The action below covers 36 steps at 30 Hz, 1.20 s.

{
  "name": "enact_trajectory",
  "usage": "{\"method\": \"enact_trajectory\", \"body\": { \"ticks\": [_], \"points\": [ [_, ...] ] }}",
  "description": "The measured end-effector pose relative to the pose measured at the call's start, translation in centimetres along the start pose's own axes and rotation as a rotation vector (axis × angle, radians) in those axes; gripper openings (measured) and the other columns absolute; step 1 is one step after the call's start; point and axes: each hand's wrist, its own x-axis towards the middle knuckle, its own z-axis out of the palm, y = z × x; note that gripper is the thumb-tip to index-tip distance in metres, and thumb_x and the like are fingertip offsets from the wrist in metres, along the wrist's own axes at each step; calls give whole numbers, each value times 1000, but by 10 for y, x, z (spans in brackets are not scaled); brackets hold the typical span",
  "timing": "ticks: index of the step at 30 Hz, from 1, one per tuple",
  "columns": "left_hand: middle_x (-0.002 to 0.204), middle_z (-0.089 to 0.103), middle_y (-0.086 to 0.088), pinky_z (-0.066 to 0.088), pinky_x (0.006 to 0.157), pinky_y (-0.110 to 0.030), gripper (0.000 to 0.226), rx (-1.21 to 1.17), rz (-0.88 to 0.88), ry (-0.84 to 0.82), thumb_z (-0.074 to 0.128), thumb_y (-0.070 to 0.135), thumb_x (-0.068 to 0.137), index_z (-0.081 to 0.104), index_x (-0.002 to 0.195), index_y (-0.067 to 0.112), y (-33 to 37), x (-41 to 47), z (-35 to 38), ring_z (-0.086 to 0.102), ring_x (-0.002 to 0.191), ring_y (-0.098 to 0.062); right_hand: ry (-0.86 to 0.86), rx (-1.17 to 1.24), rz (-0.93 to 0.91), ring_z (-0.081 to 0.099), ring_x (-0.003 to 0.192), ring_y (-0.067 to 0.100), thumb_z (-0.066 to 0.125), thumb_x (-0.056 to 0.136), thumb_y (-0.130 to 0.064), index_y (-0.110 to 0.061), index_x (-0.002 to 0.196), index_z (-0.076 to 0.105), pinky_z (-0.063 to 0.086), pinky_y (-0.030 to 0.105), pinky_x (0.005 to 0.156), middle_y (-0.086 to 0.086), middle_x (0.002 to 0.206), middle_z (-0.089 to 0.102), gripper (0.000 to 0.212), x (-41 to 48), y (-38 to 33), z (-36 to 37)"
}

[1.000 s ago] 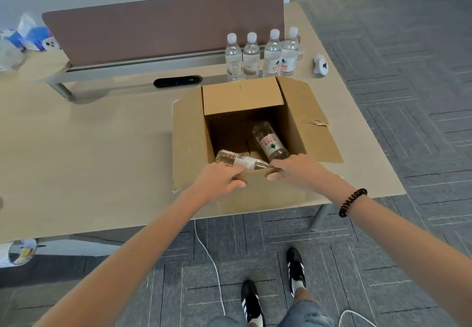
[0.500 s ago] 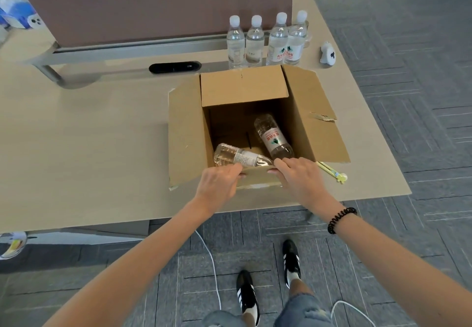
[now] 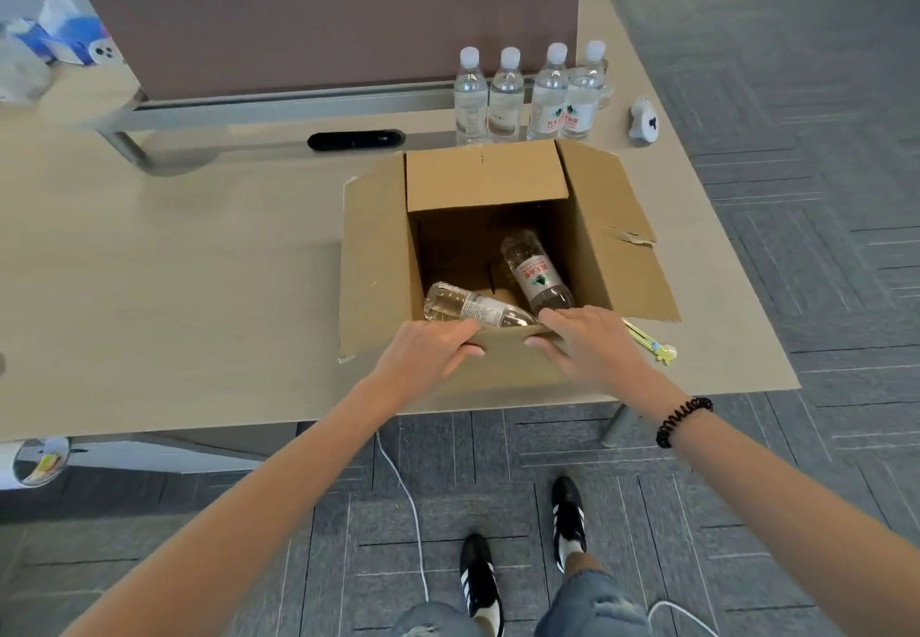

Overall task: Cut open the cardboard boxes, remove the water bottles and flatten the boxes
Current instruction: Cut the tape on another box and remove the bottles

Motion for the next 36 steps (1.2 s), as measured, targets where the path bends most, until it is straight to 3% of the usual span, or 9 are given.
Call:
{"method": "enact_trajectory", "body": {
  "ticks": [4,8,11,14,19,21,24,28,36],
  "points": [
    [85,70,6,55,54,-30,62,-15,-6,-55,14,56,101,62,114,19,1,3,-7,65,64,-9,-198,138,60,64,80,16,37,96,-56,-21,104,56,45,29,61,-4,96,68,40,3,6,-13],
    [76,67,6,54,51,-30,69,37,-32,-89,7,55,100,62,114,17,-3,9,-5,62,56,-9,-187,247,166,57,76,10,38,99,-48,-23,102,56,43,24,56,-2,103,67,31,11,15,-24],
    [85,70,1,56,59,-34,43,57,-114,-149,25,40,103,59,119,18,-3,19,-9,62,61,-13,-176,316,249,56,75,10,41,101,-37,-23,100,53,44,24,54,-3,103,65,19,26,27,-28],
    [98,71,-2,57,64,-36,22,23,-200,-93,48,22,102,60,119,15,-7,35,-14,64,67,-14,-169,320,274,59,79,13,44,101,-29,-23,103,54,48,26,59,-5,100,64,12,47,38,-31],
    [94,68,3,56,72,-37,27,-36,-419,-127,38,34,104,58,116,20,-25,69,-13,63,76,-11,-259,244,229,56,100,14,46,99,-21,-20,123,52,49,27,77,-3,120,58,25,79,50,-26],
    [108,67,3,54,85,-37,33,-122,-511,-101,35,37,105,57,122,19,-30,81,-10,63,94,-12,-295,217,206,54,112,16,48,98,-19,-17,133,48,48,28,85,-1,132,52,35,87,57,-23],
    [140,53,-2,39,108,-35,38,-108,-536,-21,41,27,104,49,139,16,-39,95,-7,47,130,-16,-312,190,153,41,134,19,50,97,-16,-15,144,39,40,31,104,1,151,38,49,96,68,-17],
    [134,55,-7,42,108,-41,37,-52,-503,137,45,14,101,49,138,10,-41,113,-13,48,127,-19,-237,206,107,31,141,17,49,97,-17,-19,150,31,38,31,106,0,157,29,57,113,83,-15],
    [145,50,-10,28,117,-38,44,97,-513,252,44,7,100,46,144,11,-48,138,-35,40,140,-25,20,261,33,46,130,21,54,90,-8,-13,141,45,48,33,96,6,144,48,52,157,98,-29]
  ]
}}
